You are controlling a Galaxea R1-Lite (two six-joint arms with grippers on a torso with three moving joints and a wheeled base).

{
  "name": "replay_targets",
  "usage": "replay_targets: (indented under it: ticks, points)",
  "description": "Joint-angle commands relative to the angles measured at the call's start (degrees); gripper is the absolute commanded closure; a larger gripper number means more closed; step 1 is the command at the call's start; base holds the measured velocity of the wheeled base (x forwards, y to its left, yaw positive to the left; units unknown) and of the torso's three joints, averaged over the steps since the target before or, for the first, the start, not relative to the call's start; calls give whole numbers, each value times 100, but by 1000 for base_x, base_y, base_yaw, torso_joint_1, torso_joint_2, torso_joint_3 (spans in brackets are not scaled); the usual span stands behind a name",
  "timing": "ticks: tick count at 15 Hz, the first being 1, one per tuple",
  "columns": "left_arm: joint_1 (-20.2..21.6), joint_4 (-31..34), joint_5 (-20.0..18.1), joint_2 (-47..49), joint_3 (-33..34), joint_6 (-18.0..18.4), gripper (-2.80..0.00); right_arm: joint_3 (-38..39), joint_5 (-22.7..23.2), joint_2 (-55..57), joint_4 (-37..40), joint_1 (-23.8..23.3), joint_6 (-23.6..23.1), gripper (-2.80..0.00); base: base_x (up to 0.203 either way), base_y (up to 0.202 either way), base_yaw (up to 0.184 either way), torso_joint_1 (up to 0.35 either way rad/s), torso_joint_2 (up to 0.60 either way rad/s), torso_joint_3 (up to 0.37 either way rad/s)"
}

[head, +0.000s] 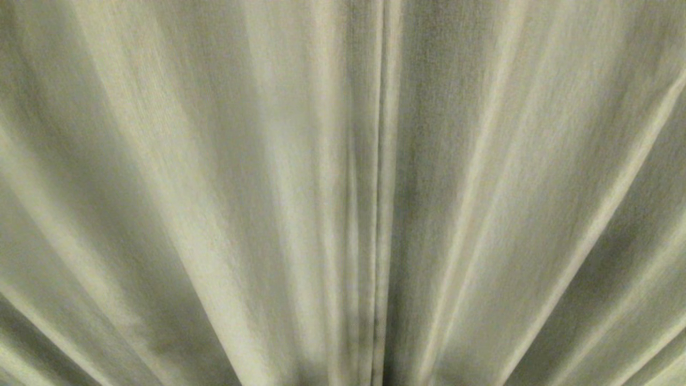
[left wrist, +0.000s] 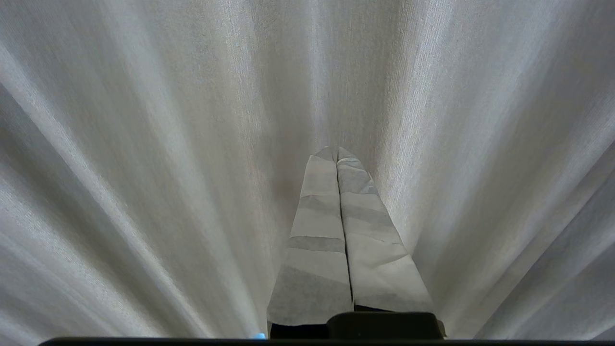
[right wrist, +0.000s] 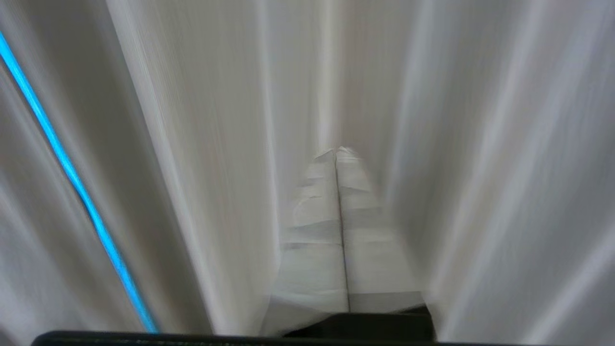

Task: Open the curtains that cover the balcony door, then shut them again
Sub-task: Pull the outer curtains open on both sides

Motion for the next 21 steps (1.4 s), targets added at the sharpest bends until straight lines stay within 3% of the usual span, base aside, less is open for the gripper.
replay_targets:
  ticks: [1,5,8,13,21]
  points:
    - [-6,2,4,-2,4,0,0,-698,91,1015,-54,-24,-190,-280,0,0,0,0,0,0]
    - [0,0,4,-2,2,0,0,-1222,111,1856,-219,-36,-468,-280,0,0,0,0,0,0]
    - [2,2,4,-2,-5,0,0,-1427,101,2625,-884,-48,-495,-280,0,0,0,0,0,0]
    - [2,-7,4,-2,-5,0,0,-1756,111,3621,-1954,-49,-438,-280,0,0,0,0,0,0]
    - [-5,2,4,-2,4,0,0,-2489,117,4741,-2632,-48,-220,-280,0,0,0,0,0,0]
